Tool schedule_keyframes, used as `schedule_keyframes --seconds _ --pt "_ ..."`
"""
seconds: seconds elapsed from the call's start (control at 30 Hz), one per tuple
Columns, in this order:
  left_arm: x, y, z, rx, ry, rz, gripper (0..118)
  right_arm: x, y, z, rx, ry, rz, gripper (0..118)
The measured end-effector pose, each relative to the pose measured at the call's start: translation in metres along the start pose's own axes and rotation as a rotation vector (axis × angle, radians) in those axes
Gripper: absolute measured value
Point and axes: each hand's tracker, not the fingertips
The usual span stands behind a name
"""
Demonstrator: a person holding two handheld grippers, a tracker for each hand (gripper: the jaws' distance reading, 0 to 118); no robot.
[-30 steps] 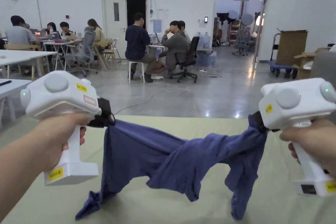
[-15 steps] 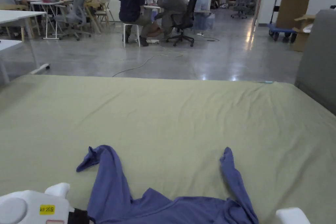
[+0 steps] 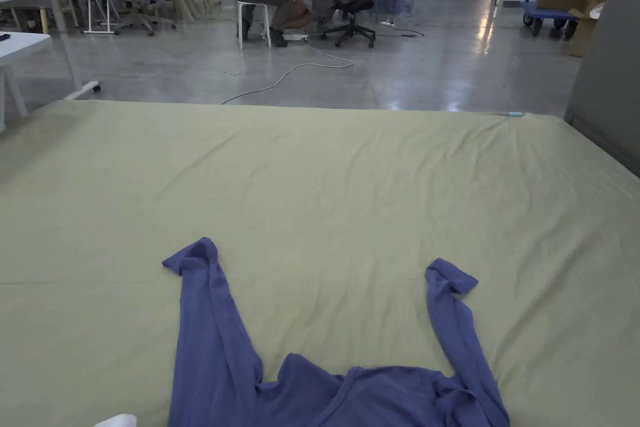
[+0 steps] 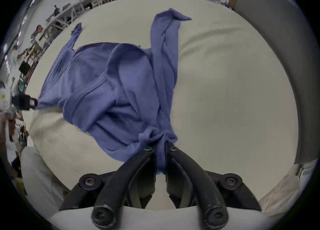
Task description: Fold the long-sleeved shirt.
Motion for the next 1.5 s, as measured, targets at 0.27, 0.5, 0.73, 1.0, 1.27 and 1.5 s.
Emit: schedule_keyframes --seconds 0.27,0.5,0.73,1.0,1.27,1.5 --pt "0.032 -0.021 0.044 0.185 0.054 -0.103 117 0.013 0.001 0.089 0.204 -0.117 -0.083 101" --pt "0.063 -0.062 0.067 0.076 0.09 -0.269 92 -0.008 -0.05 0.137 0.242 -0.001 -0.141 86" --pt "0.084 -0.075 0.059 0.085 0.098 -0.347 0 -0.028 -0.074 0.128 0.208 0.112 -0.148 0" --pt "0.094 -0.026 0.014 0.172 0.168 -0.412 113 -0.029 -0.054 0.128 0.232 0.078 -0.135 0" --pt "0.106 -0.013 -0.04 -0.02 0.24 -0.504 2 -0.021 0.037 0.107 0.262 0.005 -0.108 0" --pt "0.107 -0.005 0.016 0.117 0.137 -0.412 1 -0.026 0.186 0.025 0.162 -0.029 -0.052 115"
